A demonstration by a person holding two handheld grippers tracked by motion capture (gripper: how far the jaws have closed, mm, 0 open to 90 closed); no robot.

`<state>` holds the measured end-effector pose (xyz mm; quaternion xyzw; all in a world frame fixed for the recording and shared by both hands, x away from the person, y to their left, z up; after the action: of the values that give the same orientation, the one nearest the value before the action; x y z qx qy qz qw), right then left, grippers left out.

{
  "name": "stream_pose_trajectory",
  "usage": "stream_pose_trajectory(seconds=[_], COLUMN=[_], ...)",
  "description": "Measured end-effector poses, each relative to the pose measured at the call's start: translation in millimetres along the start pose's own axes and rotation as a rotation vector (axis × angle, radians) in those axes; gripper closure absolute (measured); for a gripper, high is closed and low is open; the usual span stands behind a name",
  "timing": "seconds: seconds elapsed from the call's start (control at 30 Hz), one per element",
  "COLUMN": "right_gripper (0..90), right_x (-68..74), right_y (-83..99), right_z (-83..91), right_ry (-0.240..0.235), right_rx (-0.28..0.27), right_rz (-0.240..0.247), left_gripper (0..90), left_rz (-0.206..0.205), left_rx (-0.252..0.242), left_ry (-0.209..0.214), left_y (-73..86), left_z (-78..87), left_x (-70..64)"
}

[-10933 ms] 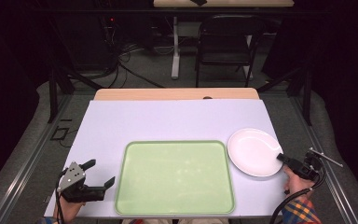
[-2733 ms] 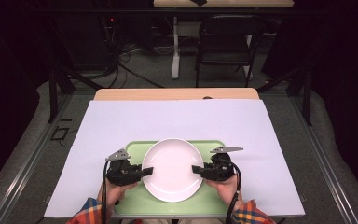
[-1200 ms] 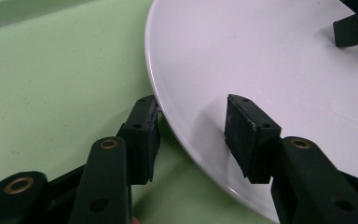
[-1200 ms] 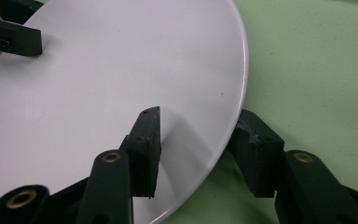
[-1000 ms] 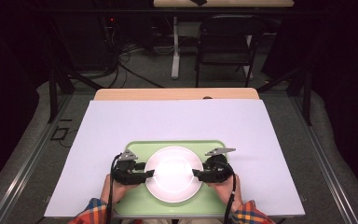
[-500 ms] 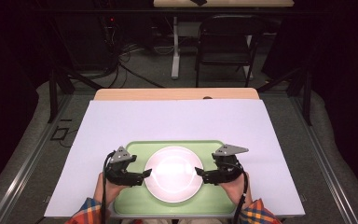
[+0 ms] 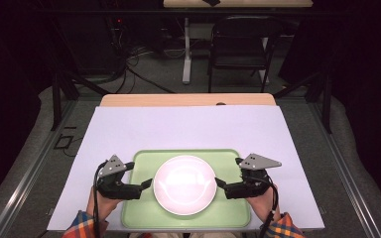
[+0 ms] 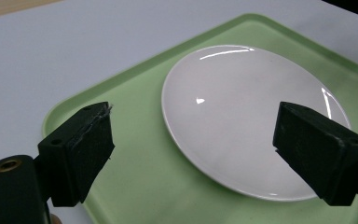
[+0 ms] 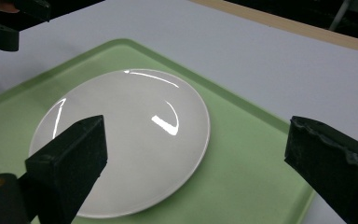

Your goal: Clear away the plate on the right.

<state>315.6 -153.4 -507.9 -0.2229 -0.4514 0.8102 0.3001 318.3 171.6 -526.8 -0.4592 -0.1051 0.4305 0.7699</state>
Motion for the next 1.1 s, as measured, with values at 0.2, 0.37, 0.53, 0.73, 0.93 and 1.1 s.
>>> stream_pose_trajectory(seconds=[0.2, 0.37, 0.53, 0.73, 0.93, 1.1], right_gripper=[1.9, 0.0, 0.0, 0.0, 0.0, 0.0], right_x=[-6.6, -14.3, -22.3, -32.0, -39.2, -44.0], right_y=[-0.8, 4.6, 19.1, 34.4, 45.7, 52.8], right_z=[16.6, 29.8, 53.0, 67.6, 79.7, 89.9], right_ry=[0.030, 0.053, 0.081, 0.119, 0.145, 0.174], right_rx=[-0.047, -0.060, -0.081, -0.070, -0.070, -0.069], right_rz=[0.006, -0.008, -0.018, -0.019, -0.038, -0.057], left_gripper=[10.6, 10.0, 8.5, 7.5, 7.3, 6.8], left_rz=[0.001, 0.006, -0.010, -0.012, 0.009, 0.019], left_rx=[-0.017, -0.032, -0.041, -0.067, -0.101, -0.116], left_ry=[-0.024, -0.038, -0.060, -0.086, -0.113, -0.129], left_y=[2.4, 3.3, 7.7, 11.5, 14.4, 19.4], left_z=[12.4, 21.3, 33.5, 47.2, 62.7, 73.1], left_x=[7.5, 13.2, 23.0, 30.8, 41.0, 47.6])
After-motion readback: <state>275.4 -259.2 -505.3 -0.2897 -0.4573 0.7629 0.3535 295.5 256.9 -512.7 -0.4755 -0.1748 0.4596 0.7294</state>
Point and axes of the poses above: each handheld gripper's, and its own axes: z roughly backward along the jaws, y roughly out of its underside, x roughly to its left, the point moved 6 cm from there along -z, roughly forward along the jaws, and after that the axes turned 9 degrees about z, right-handed, at the moved point
